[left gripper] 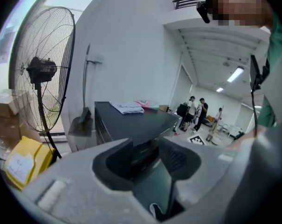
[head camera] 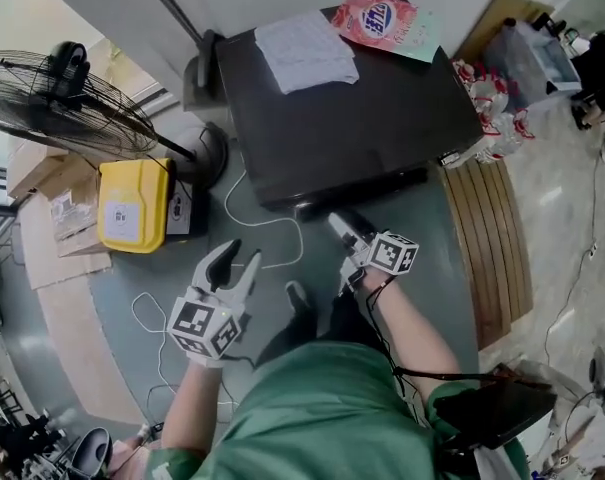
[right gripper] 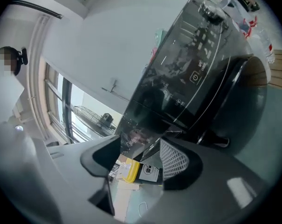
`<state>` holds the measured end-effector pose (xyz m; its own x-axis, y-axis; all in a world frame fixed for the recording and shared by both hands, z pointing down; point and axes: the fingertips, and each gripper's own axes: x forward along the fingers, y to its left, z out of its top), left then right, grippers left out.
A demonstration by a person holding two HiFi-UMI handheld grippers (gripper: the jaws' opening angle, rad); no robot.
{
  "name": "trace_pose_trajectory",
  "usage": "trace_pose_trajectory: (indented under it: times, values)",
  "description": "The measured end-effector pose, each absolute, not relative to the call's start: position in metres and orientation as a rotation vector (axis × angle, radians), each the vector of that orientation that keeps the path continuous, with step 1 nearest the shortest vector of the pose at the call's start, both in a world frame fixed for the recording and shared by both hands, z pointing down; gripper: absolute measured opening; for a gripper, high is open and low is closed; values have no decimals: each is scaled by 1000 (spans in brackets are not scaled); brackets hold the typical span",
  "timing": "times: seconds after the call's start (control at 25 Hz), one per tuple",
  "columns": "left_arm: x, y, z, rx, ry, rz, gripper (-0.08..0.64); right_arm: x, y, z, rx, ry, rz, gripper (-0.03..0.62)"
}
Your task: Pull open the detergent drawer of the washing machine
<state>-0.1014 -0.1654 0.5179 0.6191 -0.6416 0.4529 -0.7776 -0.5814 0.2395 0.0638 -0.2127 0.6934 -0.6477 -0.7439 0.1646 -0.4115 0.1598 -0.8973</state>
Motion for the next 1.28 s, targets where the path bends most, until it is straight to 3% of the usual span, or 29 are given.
trace_pose_trajectory:
  times: [0.24, 1.28]
  values:
    - [-96, -179, 537, 2366, -1171, 456, 175, 60, -242, 724, -1069, 2109, -1528, 311]
    - [-149, -128, 553, 2203, -1258, 494, 170, 34, -267, 716, -629, 2022, -1339, 310]
